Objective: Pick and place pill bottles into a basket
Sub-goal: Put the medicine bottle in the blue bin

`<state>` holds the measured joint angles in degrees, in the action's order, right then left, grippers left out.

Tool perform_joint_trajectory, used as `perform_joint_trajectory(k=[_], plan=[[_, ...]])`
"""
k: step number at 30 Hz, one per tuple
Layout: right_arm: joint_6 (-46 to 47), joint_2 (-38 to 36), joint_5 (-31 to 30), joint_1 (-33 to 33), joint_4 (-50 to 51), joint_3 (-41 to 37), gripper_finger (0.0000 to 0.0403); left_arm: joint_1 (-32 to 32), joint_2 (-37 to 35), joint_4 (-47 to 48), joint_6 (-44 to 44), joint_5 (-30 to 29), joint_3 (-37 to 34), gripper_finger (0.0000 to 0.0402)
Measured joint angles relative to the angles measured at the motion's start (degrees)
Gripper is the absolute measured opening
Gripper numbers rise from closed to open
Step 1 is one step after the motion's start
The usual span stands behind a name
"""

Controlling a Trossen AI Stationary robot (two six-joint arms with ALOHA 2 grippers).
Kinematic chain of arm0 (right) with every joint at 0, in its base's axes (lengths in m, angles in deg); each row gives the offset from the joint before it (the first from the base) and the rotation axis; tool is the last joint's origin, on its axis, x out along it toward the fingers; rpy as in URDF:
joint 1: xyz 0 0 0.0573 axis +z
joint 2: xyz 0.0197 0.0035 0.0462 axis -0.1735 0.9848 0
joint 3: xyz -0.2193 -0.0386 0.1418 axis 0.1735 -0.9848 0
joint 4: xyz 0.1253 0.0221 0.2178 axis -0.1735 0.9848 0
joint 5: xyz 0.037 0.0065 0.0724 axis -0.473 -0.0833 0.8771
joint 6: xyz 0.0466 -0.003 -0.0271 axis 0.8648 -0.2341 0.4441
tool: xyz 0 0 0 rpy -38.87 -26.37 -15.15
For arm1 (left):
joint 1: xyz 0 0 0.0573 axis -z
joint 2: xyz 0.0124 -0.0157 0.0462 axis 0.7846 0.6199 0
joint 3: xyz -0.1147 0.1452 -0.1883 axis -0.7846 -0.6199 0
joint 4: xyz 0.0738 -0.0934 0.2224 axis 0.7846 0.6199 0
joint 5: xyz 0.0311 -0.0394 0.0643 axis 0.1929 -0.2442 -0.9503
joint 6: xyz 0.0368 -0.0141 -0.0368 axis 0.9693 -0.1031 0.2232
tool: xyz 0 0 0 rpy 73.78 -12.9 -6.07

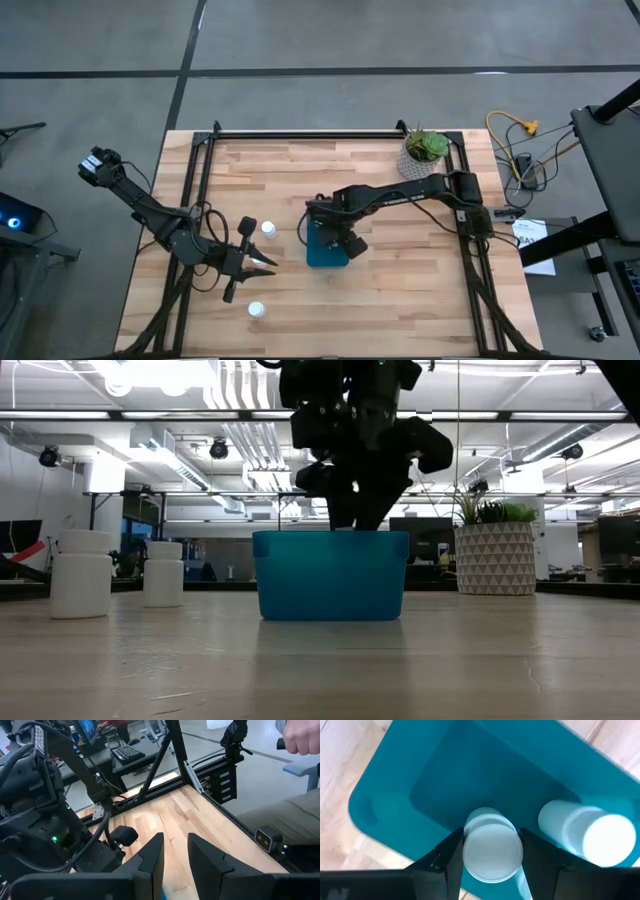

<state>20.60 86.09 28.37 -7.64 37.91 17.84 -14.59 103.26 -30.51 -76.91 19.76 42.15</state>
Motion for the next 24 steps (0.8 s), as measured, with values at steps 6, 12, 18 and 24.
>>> perform_joint_trajectory(k=[6,12,18,24], plan=[[-0.6,0.2,0.0,0.0,-1.8,-0.1,0.0150,0.0,0.0,0.0,0.0,0.0,0.0,0.0070],[-0.5,0.6,0.0,0.0,-1.3,-0.6,0.0150,0.0,0.0,0.0,0.0,0.0,0.0,0.0070],[-0.4,0.6,0.0,-0.2,-1.3,-1.5,0.0150,0.0,0.0,0.0,0.0,0.0,0.0,0.0070],[-0.4,0.5,0.0,-0.2,-1.6,-2.2,0.0166,0.0,0.0,0.0,0.0,0.0,0.0,0.0070]])
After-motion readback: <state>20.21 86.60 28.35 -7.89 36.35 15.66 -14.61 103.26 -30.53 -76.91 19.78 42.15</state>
